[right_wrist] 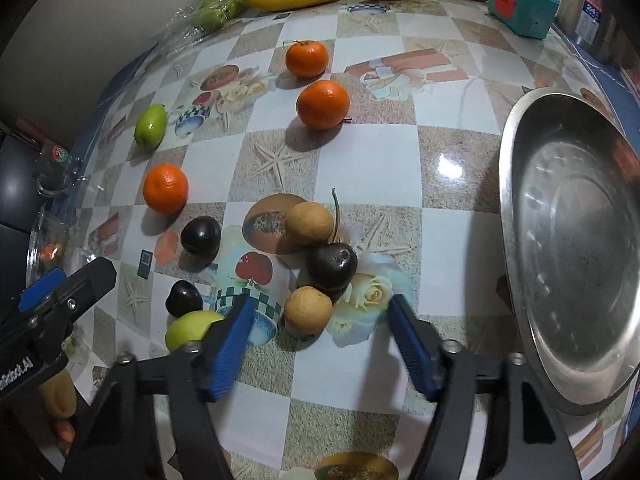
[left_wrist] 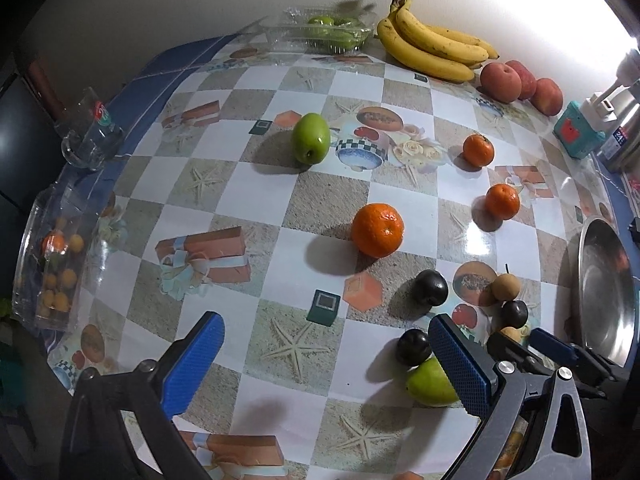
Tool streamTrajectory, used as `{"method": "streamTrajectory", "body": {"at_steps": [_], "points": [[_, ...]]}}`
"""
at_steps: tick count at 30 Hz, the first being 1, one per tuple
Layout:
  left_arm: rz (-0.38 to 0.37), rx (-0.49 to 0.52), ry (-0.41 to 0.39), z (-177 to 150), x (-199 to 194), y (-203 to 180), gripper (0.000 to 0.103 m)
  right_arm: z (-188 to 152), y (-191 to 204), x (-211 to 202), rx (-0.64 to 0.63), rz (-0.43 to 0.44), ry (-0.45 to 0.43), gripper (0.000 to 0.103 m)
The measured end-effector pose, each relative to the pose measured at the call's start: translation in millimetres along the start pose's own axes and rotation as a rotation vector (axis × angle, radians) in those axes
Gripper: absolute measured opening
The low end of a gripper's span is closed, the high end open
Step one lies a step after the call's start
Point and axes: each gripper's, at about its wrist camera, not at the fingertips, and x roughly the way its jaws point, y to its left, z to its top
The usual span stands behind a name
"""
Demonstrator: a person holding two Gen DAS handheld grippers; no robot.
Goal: Organize fruits
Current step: 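Grasp the small brown round fruit with the right gripper while the left gripper approaches the green fruit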
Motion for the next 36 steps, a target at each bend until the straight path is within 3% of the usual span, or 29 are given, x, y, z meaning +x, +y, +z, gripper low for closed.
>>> {"method": "streamTrajectory", "body": {"at_steps": [13,28,32,36], "points": [[0.032,-0.023,0.072,-4,6,-18,0.103,1,3,4,0.004,0.032,0.004,0.027],[0.040,-0.017,0.142,-10,10,-29,0.103,-4,-9,-13,0.037,0.080,-0.033,0.026],[0.045,0.020,0.160,-12,13,-38,0.098,-8,-17,-22,0.068,0.094,-0.043,0.026],[0.000,0.033,0.208,-14,19,-45,0.088,-11,-25,-34,0.089,0.102,-0.071,0.026]]}}
